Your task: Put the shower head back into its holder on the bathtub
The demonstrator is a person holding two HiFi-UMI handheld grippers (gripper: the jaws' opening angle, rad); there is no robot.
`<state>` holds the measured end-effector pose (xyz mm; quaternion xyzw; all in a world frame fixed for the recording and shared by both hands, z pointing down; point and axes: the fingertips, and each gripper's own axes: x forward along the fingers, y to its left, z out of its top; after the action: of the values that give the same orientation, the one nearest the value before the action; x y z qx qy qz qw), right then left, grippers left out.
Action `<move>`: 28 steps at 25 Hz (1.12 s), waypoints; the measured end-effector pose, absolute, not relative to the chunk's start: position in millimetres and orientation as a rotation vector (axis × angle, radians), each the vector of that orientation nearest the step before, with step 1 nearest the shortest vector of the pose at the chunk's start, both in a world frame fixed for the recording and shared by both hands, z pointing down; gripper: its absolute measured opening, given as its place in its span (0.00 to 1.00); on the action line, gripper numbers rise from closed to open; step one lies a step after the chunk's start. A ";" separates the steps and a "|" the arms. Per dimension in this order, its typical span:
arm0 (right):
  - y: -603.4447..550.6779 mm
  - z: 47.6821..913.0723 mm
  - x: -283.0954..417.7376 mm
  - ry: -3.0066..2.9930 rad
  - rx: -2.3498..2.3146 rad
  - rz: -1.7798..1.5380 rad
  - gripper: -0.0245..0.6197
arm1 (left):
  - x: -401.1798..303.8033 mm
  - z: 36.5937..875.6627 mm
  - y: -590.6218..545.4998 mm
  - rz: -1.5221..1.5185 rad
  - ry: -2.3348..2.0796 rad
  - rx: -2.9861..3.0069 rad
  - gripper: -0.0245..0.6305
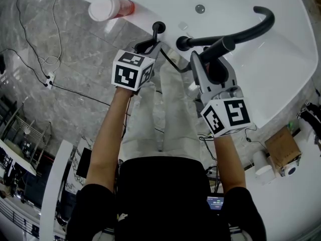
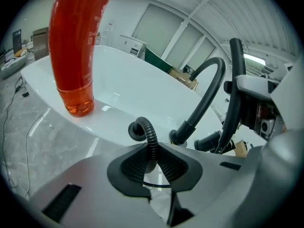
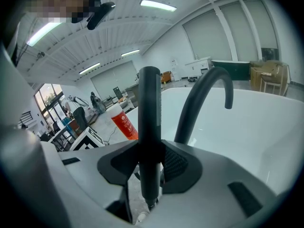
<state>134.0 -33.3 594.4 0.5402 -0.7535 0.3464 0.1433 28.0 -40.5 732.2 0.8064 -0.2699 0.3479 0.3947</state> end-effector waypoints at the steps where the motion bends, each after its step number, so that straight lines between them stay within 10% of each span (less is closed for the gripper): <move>1: -33.2 594.8 133.8 -2.173 1.556 1.000 0.26 | 25.0 730.0 -43.8 0.879 -0.702 2.048 0.15; 28: -35.4 596.7 121.7 -2.189 1.529 1.003 0.26 | 7.4 676.3 -85.7 0.890 -0.918 2.294 0.13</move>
<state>121.7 -35.4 596.7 0.5304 -0.7595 0.3479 0.1443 7.4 -85.7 676.3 0.8446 -0.3382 0.3277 0.2548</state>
